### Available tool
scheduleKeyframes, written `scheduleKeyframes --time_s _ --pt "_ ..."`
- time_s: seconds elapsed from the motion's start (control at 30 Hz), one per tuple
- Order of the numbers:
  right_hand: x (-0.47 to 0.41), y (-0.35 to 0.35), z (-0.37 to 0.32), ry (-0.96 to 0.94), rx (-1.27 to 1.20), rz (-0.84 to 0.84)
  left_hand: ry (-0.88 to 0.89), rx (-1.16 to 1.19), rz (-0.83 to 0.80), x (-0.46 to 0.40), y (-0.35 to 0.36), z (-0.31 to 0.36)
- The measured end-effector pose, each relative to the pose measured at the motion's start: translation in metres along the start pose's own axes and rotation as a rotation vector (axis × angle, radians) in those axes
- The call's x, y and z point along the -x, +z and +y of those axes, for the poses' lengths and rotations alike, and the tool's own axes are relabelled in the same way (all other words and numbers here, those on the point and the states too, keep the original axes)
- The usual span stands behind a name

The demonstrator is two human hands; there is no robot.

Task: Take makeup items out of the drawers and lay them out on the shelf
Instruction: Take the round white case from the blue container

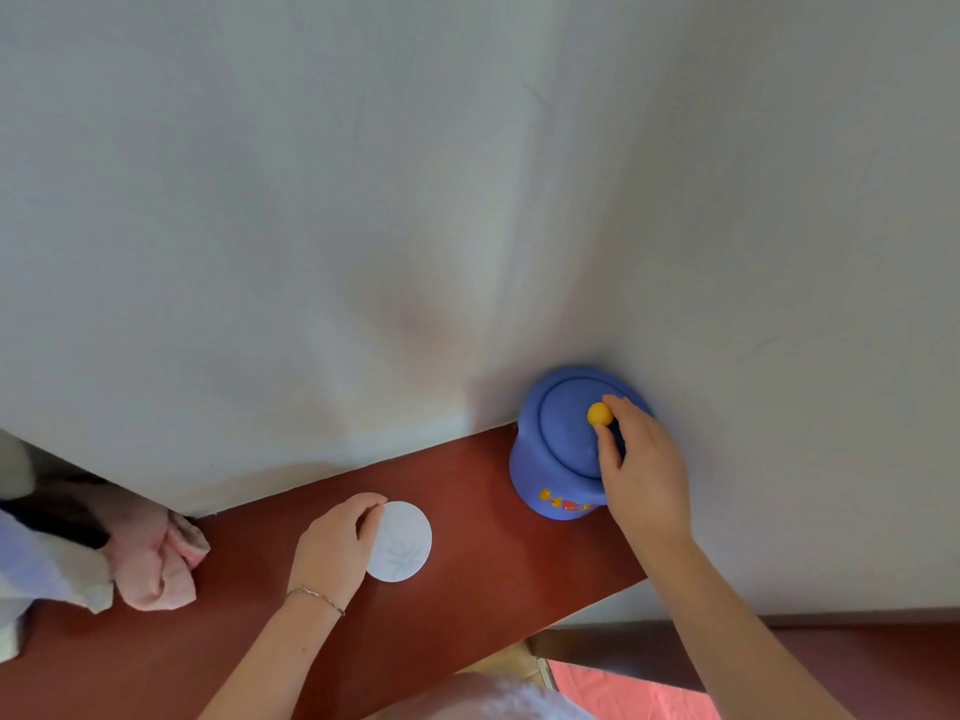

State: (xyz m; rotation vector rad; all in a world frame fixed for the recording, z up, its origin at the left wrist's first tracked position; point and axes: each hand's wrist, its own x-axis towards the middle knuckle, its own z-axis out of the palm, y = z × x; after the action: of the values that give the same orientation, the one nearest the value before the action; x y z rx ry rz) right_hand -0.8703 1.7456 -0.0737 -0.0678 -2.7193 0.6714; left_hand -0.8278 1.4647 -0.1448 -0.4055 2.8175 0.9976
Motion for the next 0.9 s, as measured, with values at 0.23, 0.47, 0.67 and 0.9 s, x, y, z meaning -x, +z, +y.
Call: scheduleKeyframes --time_s 0.23,0.47,0.67,0.9 --pt "0.002 0.006 0.002 -0.018 0.011 0.026 0.028 -0.064 -0.033 0.001 0.004 -0.003" --pt "0.003 0.008 0.002 0.003 -0.006 0.020 0.043 -0.056 -0.036 0.002 0.003 -0.005" --pt "0.001 0.007 0.003 -0.026 0.003 0.037 0.070 -0.063 -0.050 0.002 0.004 -0.008" --pt "-0.002 0.010 0.002 -0.037 0.058 0.048 0.087 -0.069 -0.066 0.000 0.004 -0.010"
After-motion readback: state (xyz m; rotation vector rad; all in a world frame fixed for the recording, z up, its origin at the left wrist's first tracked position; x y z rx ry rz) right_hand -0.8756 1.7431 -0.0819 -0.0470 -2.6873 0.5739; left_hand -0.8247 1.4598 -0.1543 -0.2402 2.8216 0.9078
